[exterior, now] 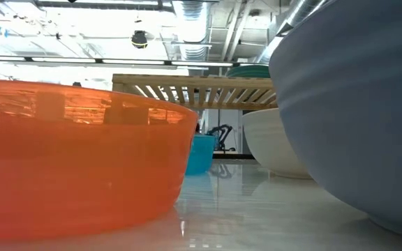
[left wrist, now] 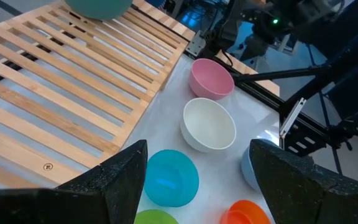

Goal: Place and stack bowls onto a shelf
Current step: Stack the large pink bowl on top of the large dark blue bowl on the shelf

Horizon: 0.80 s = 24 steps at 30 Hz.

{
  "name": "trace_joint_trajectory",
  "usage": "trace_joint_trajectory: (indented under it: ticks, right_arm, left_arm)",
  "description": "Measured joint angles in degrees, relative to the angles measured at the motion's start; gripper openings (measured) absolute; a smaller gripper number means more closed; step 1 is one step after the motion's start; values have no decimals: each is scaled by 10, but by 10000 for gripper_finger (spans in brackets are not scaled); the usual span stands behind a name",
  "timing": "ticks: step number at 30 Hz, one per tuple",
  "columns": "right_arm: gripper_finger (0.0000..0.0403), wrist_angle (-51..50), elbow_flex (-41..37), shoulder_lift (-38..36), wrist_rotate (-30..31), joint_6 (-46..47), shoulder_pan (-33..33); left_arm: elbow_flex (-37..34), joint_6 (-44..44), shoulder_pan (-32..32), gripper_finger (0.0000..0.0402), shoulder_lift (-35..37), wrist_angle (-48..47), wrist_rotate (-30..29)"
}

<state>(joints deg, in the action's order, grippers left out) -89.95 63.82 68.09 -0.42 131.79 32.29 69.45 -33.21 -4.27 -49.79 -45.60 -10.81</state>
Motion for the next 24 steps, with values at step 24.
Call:
trace_joint_trajectory:
  ticks: [24]
  right_arm:
    - [247, 264, -275, -64, -44, 33, -66]
  left_arm:
    - [0, -4, 0, 265, -1, 0, 6]
